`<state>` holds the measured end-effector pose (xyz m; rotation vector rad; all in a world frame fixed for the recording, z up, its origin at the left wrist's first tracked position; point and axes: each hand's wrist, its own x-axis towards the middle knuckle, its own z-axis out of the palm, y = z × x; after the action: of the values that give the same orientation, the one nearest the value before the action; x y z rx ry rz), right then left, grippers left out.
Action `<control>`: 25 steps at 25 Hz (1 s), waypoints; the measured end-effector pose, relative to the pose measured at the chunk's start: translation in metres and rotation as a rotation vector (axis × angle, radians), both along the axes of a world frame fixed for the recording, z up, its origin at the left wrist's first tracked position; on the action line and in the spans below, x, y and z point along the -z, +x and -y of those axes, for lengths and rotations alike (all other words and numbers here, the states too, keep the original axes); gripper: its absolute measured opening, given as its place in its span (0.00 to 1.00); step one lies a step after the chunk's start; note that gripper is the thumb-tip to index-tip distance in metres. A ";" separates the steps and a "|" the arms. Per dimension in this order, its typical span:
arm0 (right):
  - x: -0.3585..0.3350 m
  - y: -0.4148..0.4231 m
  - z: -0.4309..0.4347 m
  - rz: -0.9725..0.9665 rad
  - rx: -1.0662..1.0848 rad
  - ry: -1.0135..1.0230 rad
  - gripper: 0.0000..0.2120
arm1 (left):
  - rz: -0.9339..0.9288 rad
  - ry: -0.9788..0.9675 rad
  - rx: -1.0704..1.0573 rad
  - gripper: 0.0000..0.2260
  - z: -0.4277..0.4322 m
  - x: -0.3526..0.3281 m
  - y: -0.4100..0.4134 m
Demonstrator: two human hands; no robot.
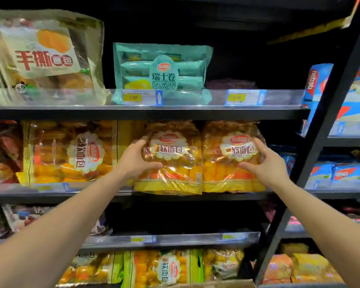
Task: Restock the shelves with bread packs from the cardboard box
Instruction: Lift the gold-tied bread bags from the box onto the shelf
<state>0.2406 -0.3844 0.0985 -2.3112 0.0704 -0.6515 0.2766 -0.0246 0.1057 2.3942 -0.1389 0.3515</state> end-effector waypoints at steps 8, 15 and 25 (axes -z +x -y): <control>-0.009 0.023 -0.015 0.040 0.076 0.137 0.41 | 0.053 0.003 -0.040 0.49 0.009 -0.020 0.029; 0.013 0.053 -0.032 0.055 0.197 0.199 0.30 | 0.018 -0.075 -0.132 0.40 0.026 0.016 0.048; 0.061 0.020 -0.049 0.247 0.209 -0.702 0.46 | 0.531 0.638 -0.056 0.43 0.066 0.067 -0.014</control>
<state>0.2604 -0.3355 0.0379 -2.8855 -0.0416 -1.2167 0.2630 -0.0903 0.0388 2.8631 -0.4863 1.1056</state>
